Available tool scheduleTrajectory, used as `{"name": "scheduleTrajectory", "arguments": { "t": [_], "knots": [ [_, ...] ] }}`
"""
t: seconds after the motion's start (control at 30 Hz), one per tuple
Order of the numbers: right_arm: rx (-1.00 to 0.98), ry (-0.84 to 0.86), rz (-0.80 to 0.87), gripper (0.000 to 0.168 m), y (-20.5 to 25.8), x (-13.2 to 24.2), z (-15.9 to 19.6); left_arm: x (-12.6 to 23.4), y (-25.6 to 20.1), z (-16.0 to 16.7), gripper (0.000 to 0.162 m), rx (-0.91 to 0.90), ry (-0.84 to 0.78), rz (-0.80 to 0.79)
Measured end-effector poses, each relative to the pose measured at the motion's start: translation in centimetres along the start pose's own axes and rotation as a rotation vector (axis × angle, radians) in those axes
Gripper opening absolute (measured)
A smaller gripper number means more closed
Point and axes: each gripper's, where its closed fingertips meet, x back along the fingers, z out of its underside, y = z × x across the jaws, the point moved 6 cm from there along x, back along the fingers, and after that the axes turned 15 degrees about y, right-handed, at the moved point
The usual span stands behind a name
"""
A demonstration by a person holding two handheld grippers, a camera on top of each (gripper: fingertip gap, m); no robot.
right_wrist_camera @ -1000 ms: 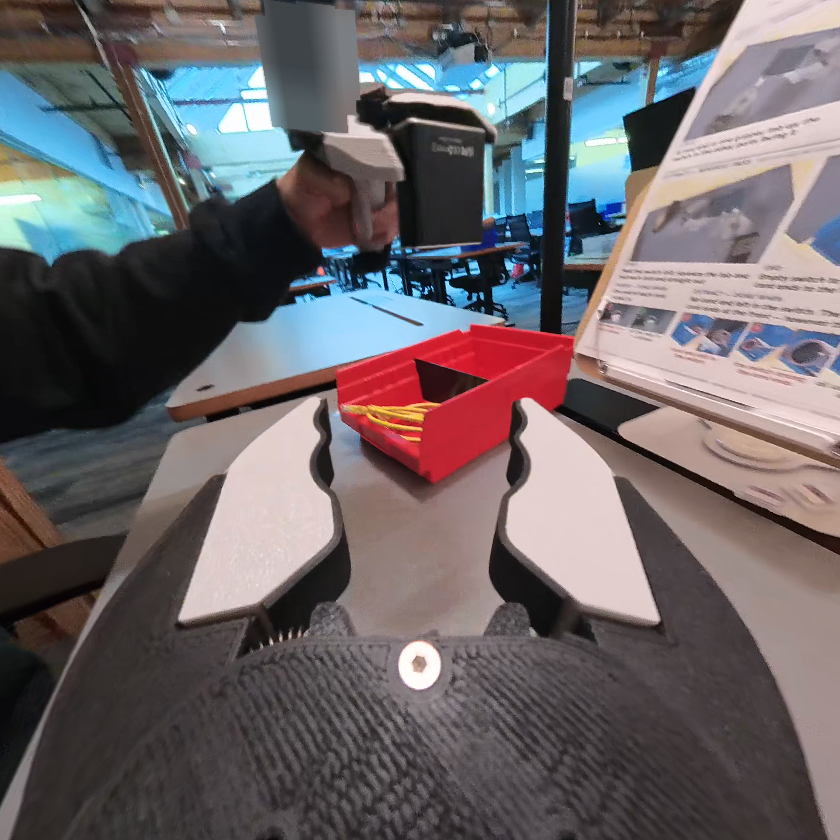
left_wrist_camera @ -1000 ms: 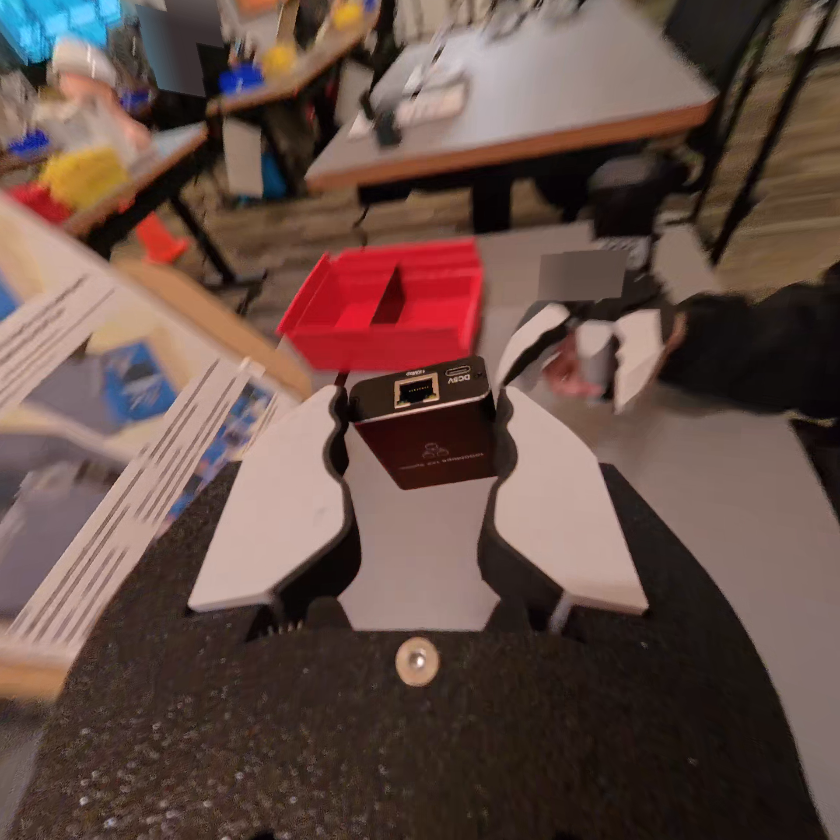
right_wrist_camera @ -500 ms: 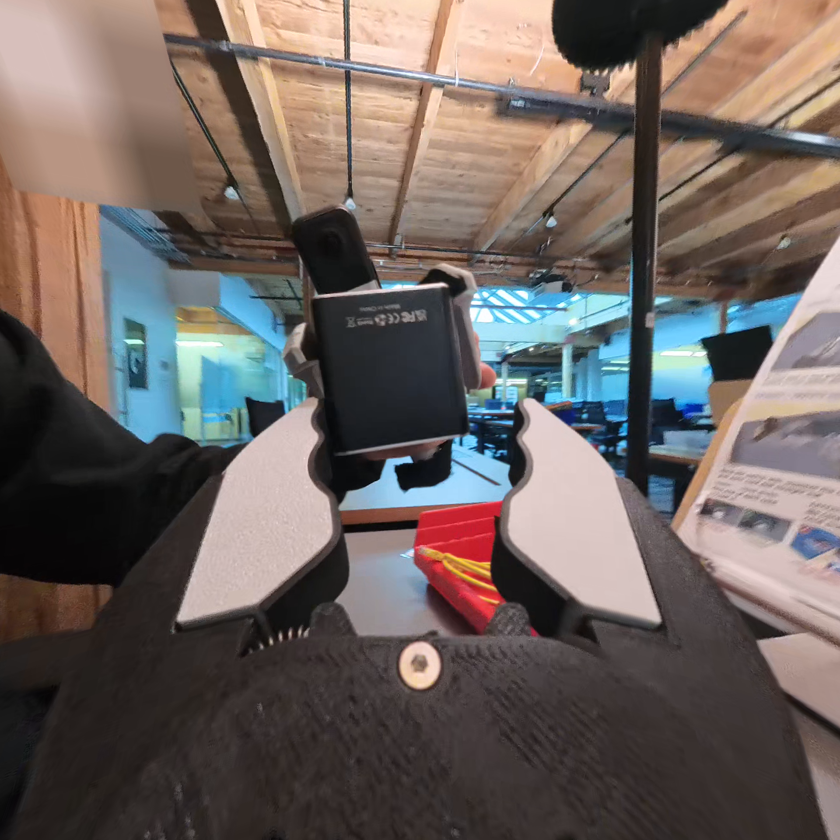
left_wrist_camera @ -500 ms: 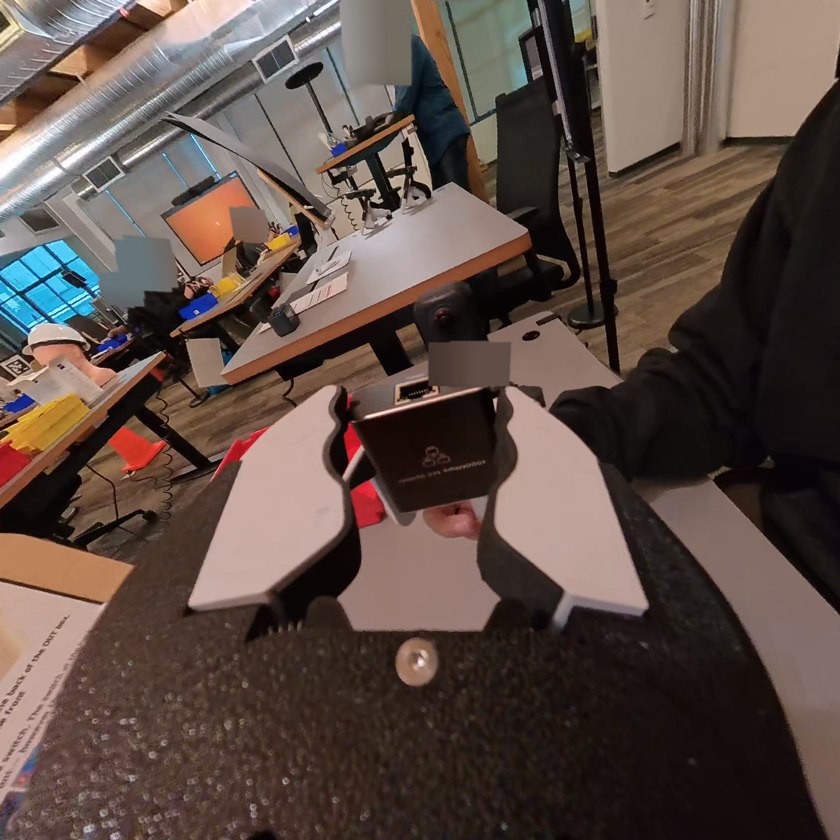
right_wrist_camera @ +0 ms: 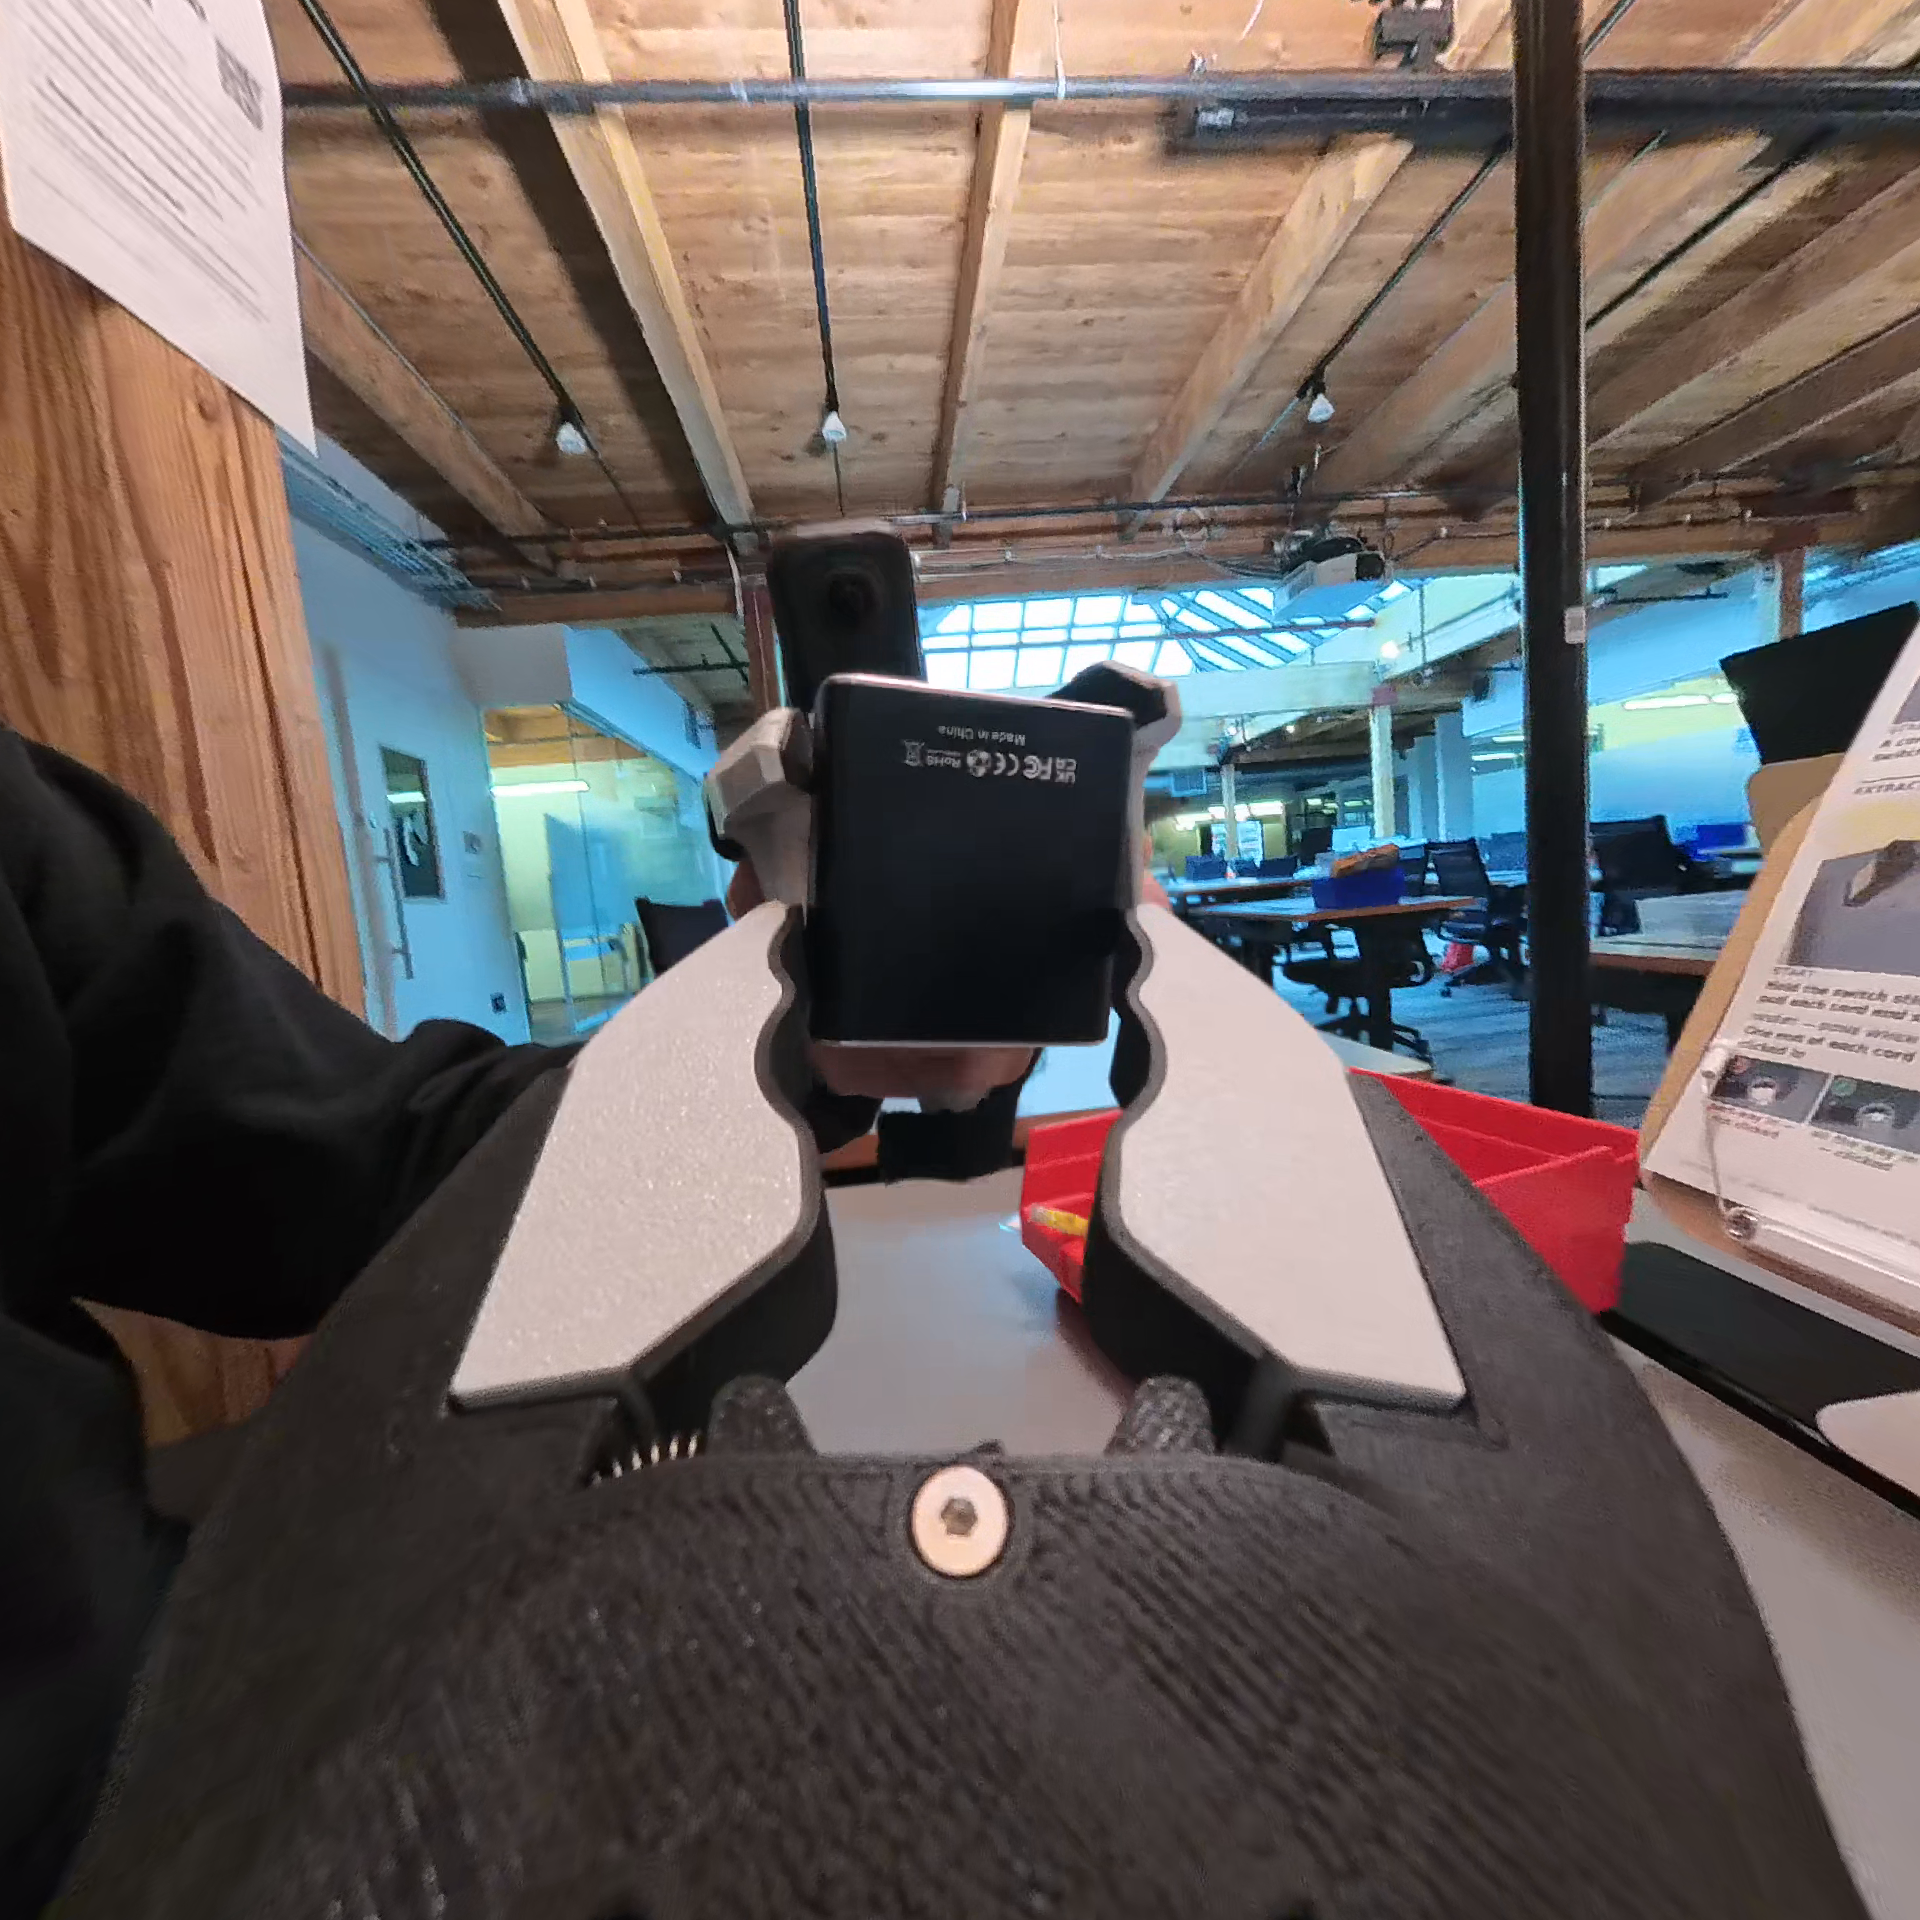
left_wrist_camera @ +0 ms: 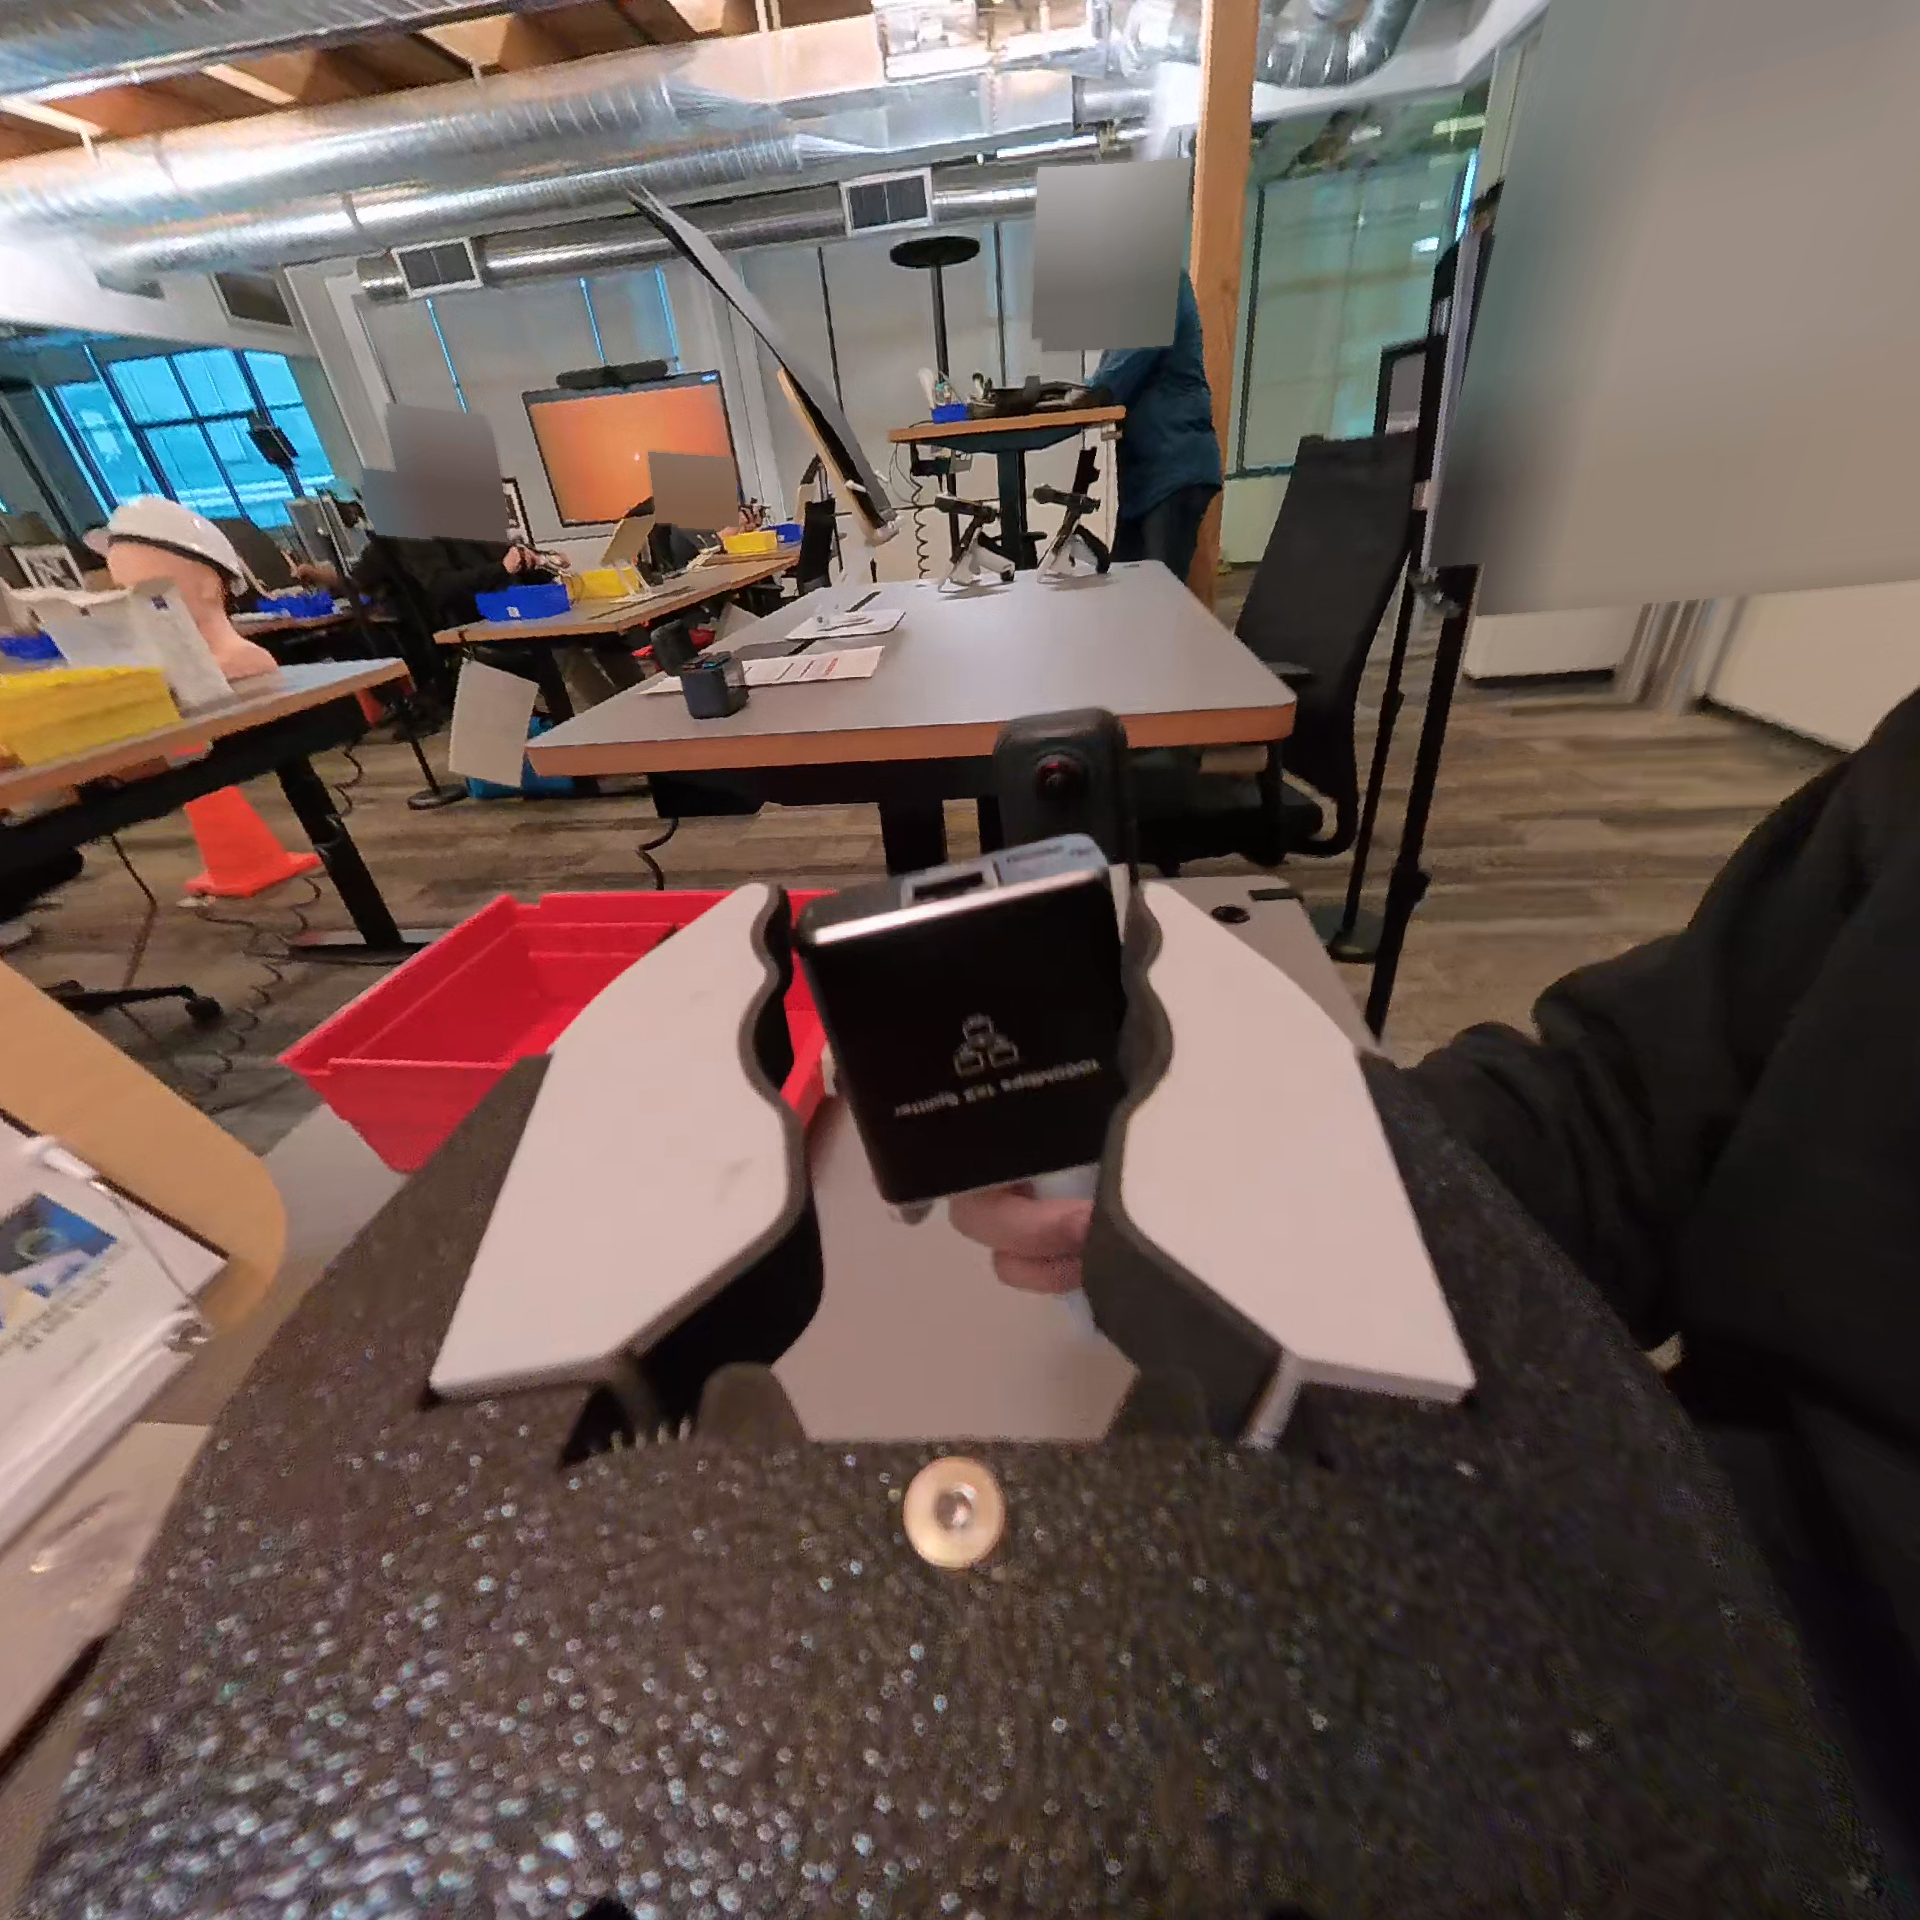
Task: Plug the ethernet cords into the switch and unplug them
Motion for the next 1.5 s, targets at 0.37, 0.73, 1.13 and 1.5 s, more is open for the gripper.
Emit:
{"name": "scheduleTrajectory", "arguments": {
  "t": [0.37, 0.73, 1.13, 1.5],
  "knots": [
    [0.111, -0.203, -0.026, 0.057, 0.5, 1.7, -0.9, -1.2, -1.6, 4.1, 0.060, 0.715, -0.118, 0.378],
    [0.144, -0.170, -0.080, 0.056, 1.3, 0.5, 0.3, -2.3, -2.7, 4.4, 0.029, 0.892, -0.383, 0.698],
    [0.479, 0.211, 0.169, 0.068, 0.0, 2.2, 1.0, -0.9, -1.0, 6.1, 0.025, 1.010, -0.227, 0.436],
    [0.593, 0.293, 0.074, 0.079, 1.0, 2.0, 2.4, -1.4, -2.8, 7.4, 0.025, 0.954, 0.132, 0.373]
  ]
}}
